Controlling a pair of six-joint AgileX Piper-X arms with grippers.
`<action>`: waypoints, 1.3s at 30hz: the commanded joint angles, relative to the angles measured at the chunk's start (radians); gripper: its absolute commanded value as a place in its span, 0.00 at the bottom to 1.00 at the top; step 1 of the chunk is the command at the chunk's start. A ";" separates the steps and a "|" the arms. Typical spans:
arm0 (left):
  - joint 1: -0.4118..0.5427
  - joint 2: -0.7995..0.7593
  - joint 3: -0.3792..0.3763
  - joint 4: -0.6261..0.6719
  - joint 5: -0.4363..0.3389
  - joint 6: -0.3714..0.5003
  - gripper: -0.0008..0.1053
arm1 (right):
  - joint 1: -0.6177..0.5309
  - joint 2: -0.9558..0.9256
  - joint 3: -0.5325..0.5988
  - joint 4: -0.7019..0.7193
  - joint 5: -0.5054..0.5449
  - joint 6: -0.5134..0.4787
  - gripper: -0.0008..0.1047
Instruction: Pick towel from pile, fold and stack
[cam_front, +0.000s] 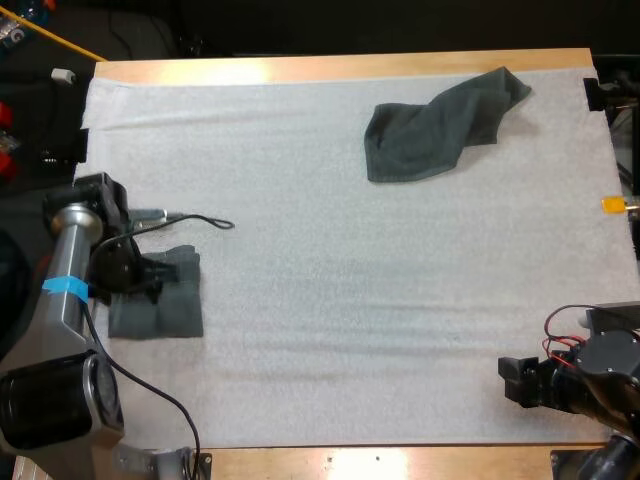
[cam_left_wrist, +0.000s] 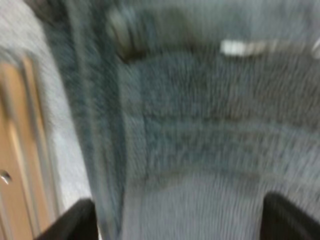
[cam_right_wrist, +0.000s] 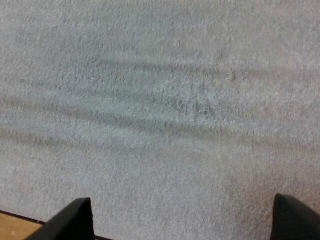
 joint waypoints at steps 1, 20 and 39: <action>0.001 -0.030 -0.023 0.021 0.011 -0.005 0.60 | -0.002 0.000 -0.005 0.007 -0.006 -0.007 0.67; 0.001 0.032 -0.046 -0.121 0.282 -0.046 0.60 | -0.002 0.000 -0.005 0.007 -0.006 0.002 0.67; 0.001 0.037 -0.045 -0.036 0.237 -0.042 0.60 | -0.002 0.000 -0.005 0.007 -0.006 0.024 0.67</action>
